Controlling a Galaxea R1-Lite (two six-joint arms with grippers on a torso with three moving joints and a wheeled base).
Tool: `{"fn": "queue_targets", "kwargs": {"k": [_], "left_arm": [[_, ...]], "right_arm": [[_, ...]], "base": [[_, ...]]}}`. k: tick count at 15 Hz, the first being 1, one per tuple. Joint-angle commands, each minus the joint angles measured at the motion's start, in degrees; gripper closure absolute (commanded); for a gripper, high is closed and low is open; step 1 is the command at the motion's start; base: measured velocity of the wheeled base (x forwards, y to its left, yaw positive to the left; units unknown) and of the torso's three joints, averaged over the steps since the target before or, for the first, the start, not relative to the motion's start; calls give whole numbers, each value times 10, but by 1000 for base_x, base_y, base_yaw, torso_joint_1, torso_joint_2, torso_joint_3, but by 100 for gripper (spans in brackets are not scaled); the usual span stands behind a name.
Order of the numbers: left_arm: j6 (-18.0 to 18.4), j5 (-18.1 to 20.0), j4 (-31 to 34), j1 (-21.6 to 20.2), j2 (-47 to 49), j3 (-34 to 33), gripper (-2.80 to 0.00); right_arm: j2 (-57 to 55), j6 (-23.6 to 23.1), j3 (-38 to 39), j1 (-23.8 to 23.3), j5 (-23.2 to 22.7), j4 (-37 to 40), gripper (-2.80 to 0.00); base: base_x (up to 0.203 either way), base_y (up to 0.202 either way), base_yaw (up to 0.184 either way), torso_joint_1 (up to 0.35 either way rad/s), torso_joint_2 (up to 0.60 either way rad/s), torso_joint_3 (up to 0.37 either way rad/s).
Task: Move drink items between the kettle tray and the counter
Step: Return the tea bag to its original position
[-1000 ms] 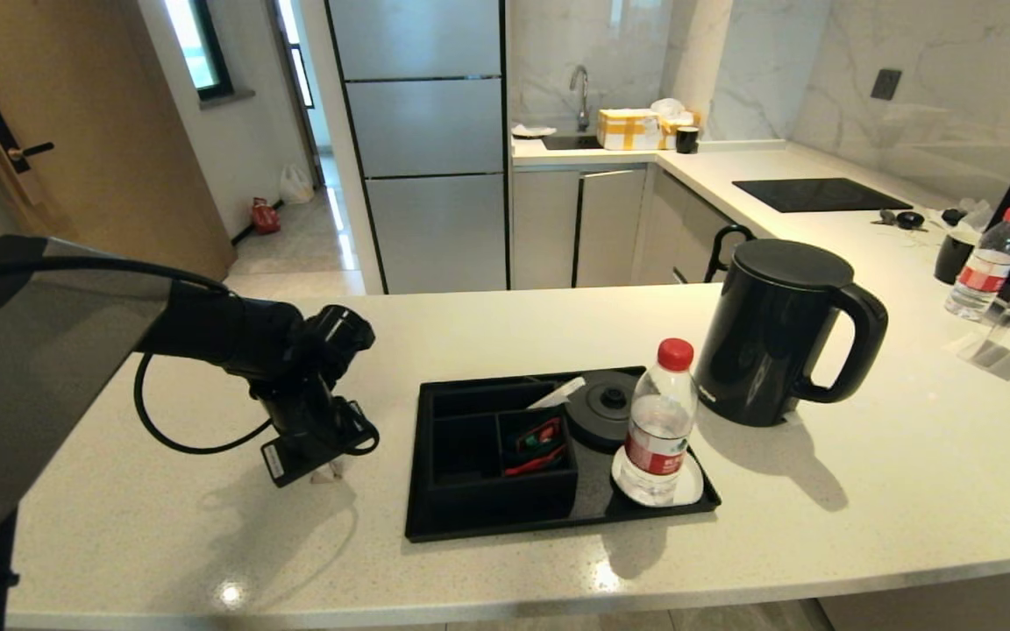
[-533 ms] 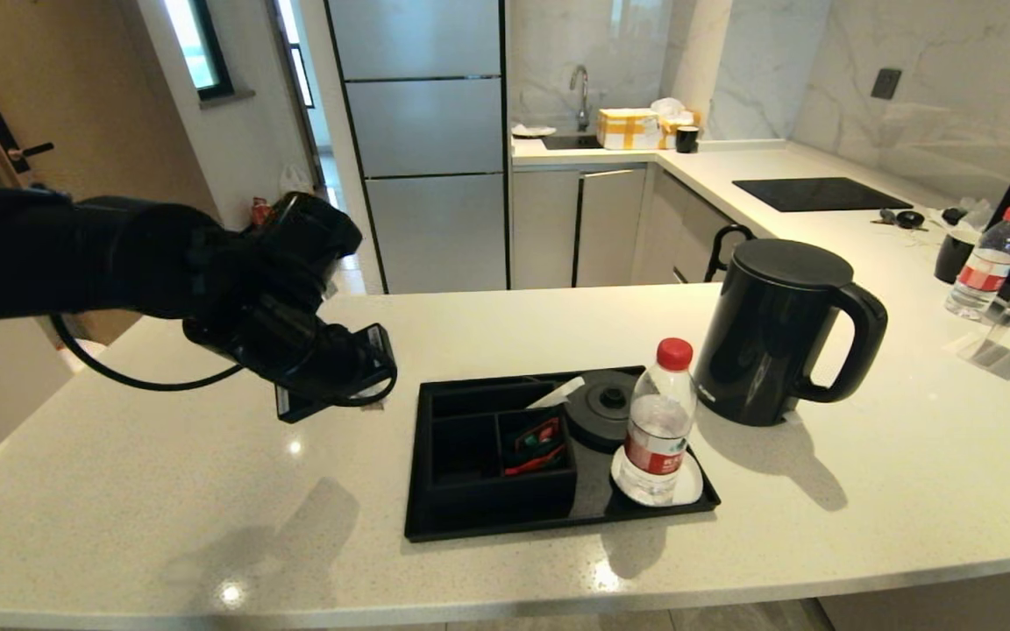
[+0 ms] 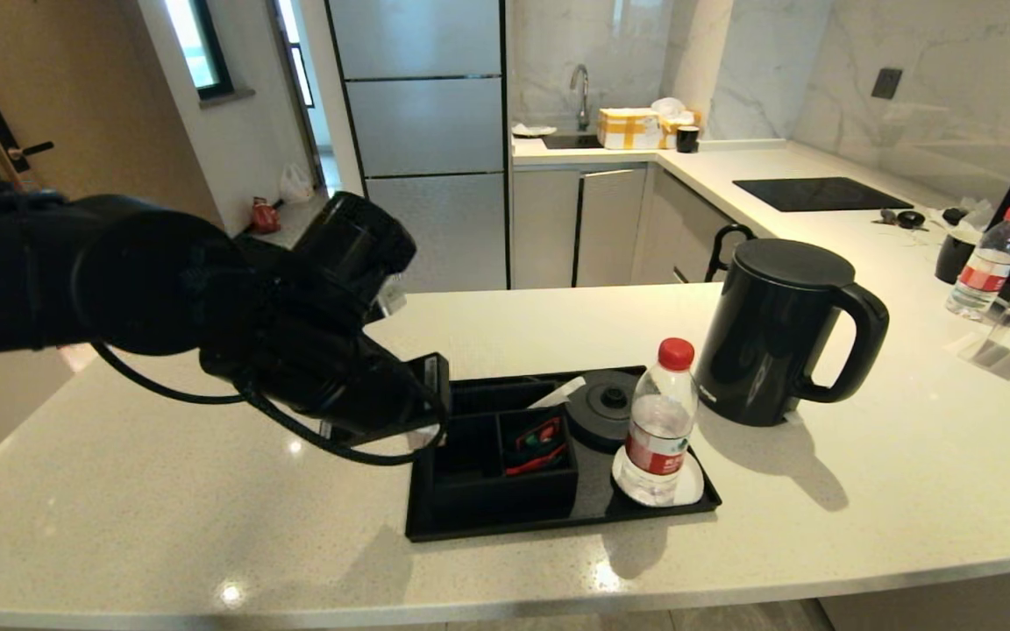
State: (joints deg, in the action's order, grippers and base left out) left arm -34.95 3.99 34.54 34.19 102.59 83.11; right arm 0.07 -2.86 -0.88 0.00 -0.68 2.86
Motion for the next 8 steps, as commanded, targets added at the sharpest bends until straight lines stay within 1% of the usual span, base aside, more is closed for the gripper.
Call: {"fn": "queue_targets", "kwargs": {"k": [1, 2, 4, 6, 8], "left_arm": [[-2, 0, 1, 14, 5, -3, 0], [-1, 0, 1, 19, 9, -2, 0], [0, -2, 0, 43, 47, -2, 0], [1, -7, -1, 46, 74, 0, 0], [1, -7, -1, 46, 74, 0, 0]], "right_arm": [[-1, 0, 0, 0, 0, 0, 0], [-1, -1, 0, 0, 0, 0, 0], [-1, -1, 0, 0, 0, 0, 0], [-1, -1, 0, 0, 0, 0, 0], [-1, -1, 0, 0, 0, 0, 0]], "base": [[0, 0, 0, 0, 0, 0], [0, 0, 0, 0, 0, 0], [0, 0, 0, 0, 0, 0], [0, 0, 0, 0, 0, 0], [0, 0, 0, 0, 0, 0]]}}
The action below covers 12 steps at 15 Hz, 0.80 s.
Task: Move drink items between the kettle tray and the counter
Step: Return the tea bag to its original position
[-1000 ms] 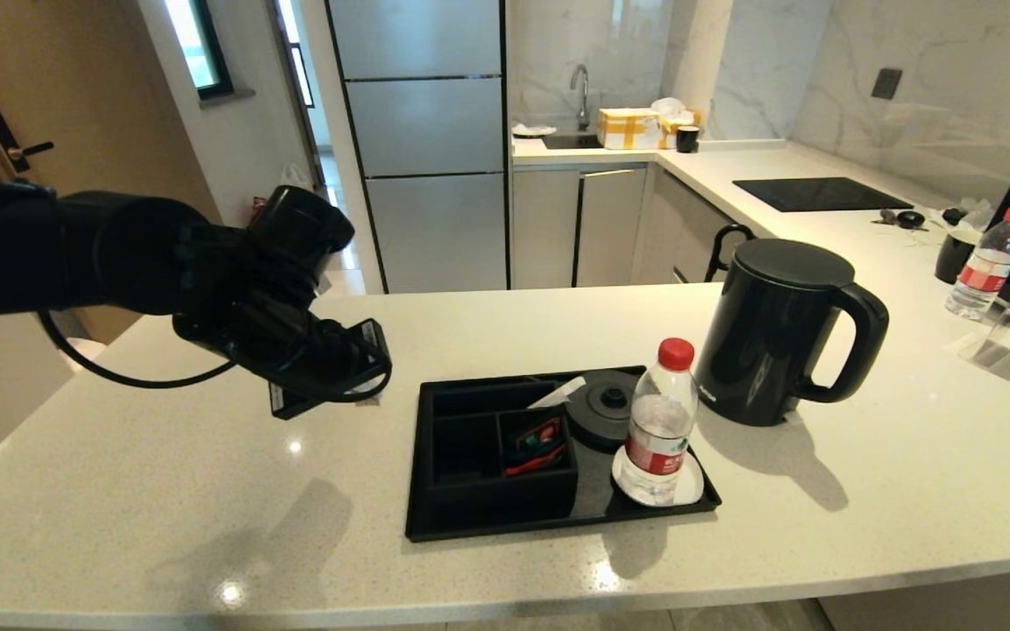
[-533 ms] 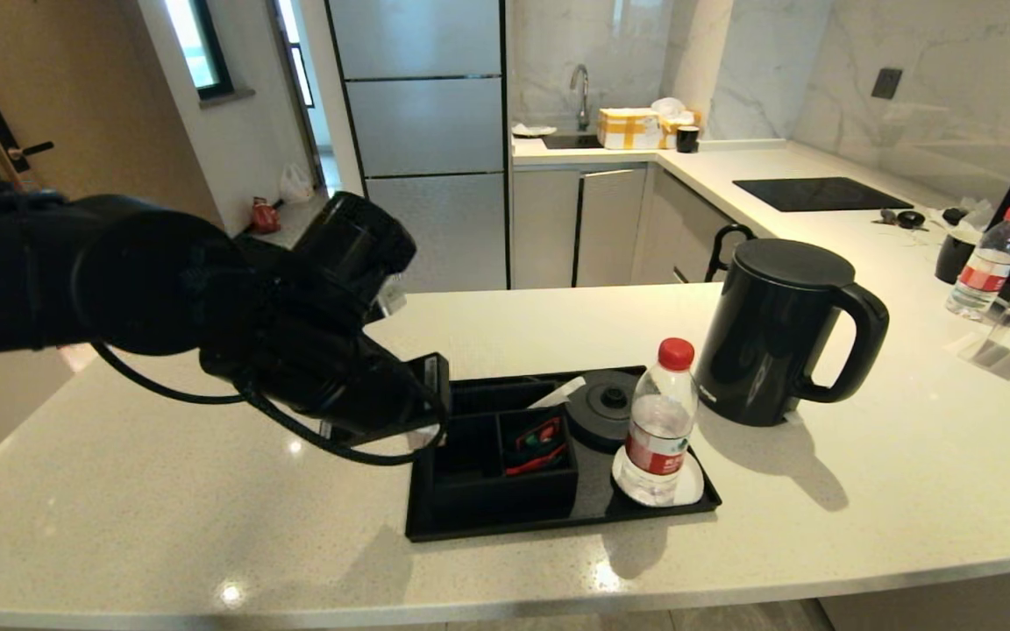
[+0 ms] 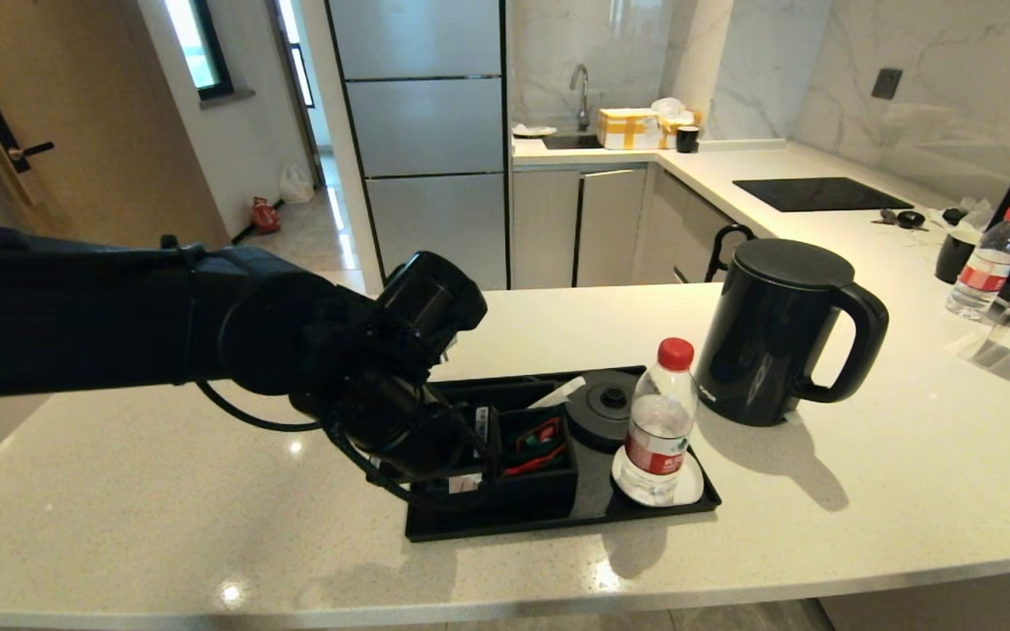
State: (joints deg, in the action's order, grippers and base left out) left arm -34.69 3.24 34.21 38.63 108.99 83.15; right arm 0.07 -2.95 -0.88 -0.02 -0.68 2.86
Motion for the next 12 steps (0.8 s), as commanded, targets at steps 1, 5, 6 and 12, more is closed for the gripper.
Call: {"fn": "queue_targets", "kwargs": {"k": [1, 5, 6, 12], "left_arm": [[-4, -7, 1, 0, 14, 3, 0], [-25, -67, -40, -15, 111, 48, 0], [-25, -67, -40, -15, 112, 48, 0], [-49, -85, -38, -21, 132, 66, -237]], "right_arm": [[-1, 0, 0, 0, 0, 0, 0], [-1, 0, 0, 0, 0, 0, 0], [-1, 0, 0, 0, 0, 0, 0], [-1, 0, 0, 0, 0, 0, 0]], "base": [[0, 0, 0, 0, 0, 0], [0, 0, 0, 0, 0, 0], [0, 0, 0, 0, 0, 0], [0, 0, 0, 0, 0, 0]]}}
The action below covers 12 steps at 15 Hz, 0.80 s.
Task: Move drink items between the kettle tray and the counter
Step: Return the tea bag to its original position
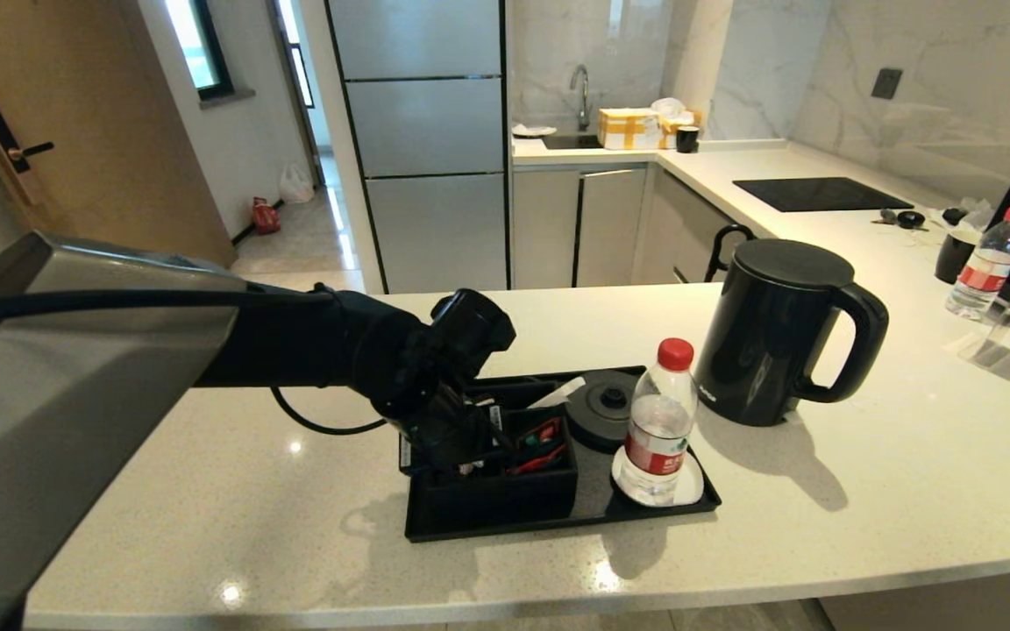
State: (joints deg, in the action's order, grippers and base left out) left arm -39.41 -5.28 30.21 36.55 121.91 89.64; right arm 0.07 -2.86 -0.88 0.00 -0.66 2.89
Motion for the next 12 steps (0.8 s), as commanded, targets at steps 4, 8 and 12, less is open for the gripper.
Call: {"fn": "queue_targets", "kwargs": {"k": [4, 8, 12], "left_arm": [[-2, 0, 2, 0, 3, 1, -280], [-3, 3, -1, 1, -23, -1, -280], [-1, 4, -1, 2, -48, 0, -280]], "right_arm": [[-1, 0, 0, 0, 0, 0, 0], [-1, -1, 0, 0, 0, 0, 0], [-1, 0, 0, 0, 0, 0, 0]], "base": [[0, 0, 0, 0, 0, 0], [0, 0, 0, 0, 0, 0], [0, 0, 0, 0, 0, 0]]}}
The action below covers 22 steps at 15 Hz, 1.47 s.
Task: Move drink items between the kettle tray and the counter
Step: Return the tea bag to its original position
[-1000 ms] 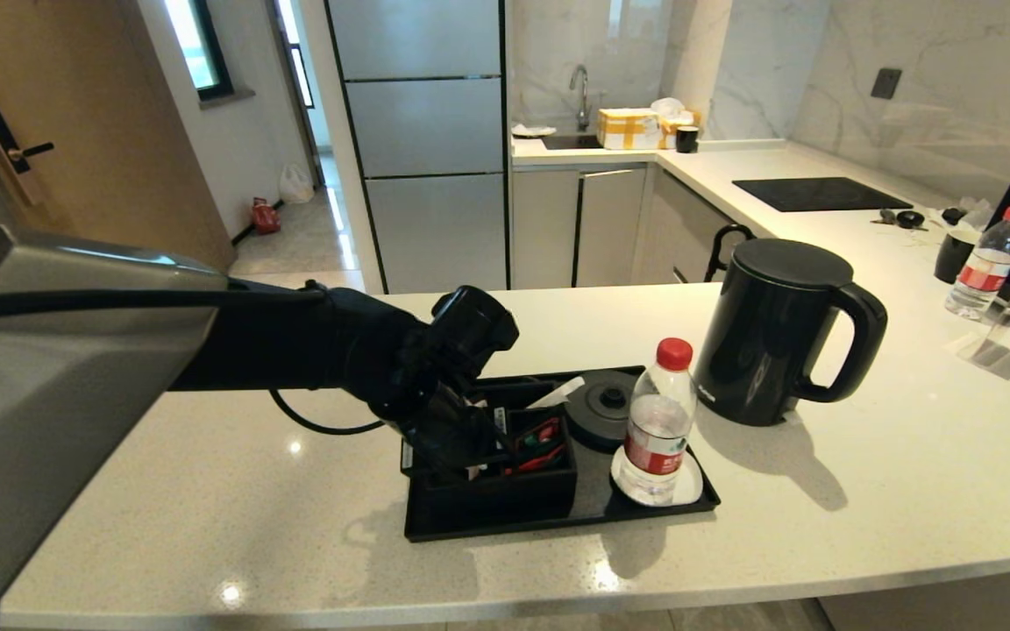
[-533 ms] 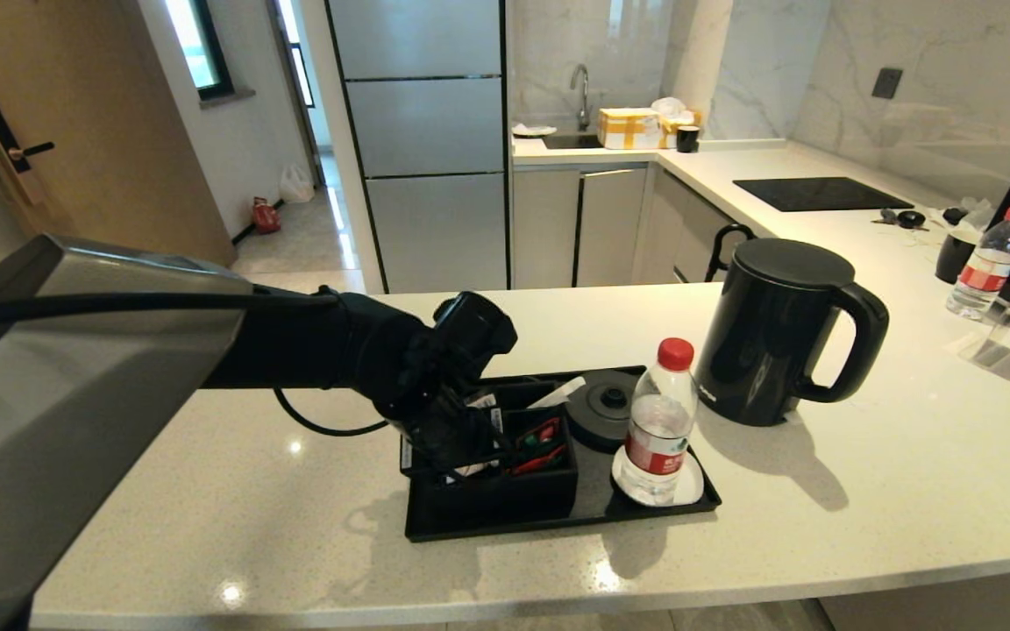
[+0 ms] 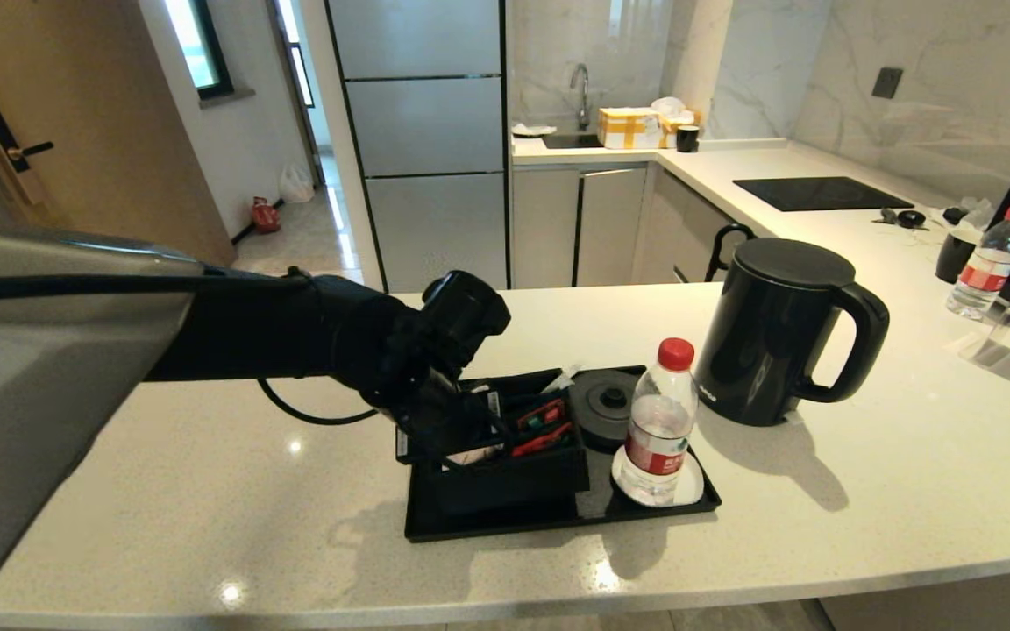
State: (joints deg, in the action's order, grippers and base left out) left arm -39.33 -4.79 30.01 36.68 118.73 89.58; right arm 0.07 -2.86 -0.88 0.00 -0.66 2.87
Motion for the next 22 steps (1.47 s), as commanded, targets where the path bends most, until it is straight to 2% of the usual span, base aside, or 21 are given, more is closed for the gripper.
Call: {"fn": "queue_targets", "kwargs": {"k": [1, 8, 10, 14, 15, 21, 22], "left_arm": [[-2, 0, 1, 1, -17, 1, -280], [5, -3, 11, 5, 14, -5, -280], [6, -23, 10, 8, 30, -5, -280], [6, -28, 10, 9, 32, -6, -280], [7, -43, 10, 11, 41, -9, -280], [7, -47, 11, 12, 42, -8, -280], [7, -69, 9, 14, 47, -5, -280]], "right_arm": [[-1, 0, 0, 0, 0, 0, 0], [-1, -1, 0, 0, 0, 0, 0], [-1, 0, 0, 0, 0, 0, 0], [-1, -1, 0, 0, 0, 0, 0], [-1, -1, 0, 0, 0, 0, 0], [-1, -1, 0, 0, 0, 0, 0], [-1, -1, 0, 0, 0, 0, 0]], "base": [[0, 0, 0, 0, 0, 0], [0, 0, 0, 0, 0, 0], [0, 0, 0, 0, 0, 0], [0, 0, 0, 0, 0, 0], [0, 0, 0, 0, 0, 0], [0, 0, 0, 0, 0, 0], [0, 0, 0, 0, 0, 0]]}}
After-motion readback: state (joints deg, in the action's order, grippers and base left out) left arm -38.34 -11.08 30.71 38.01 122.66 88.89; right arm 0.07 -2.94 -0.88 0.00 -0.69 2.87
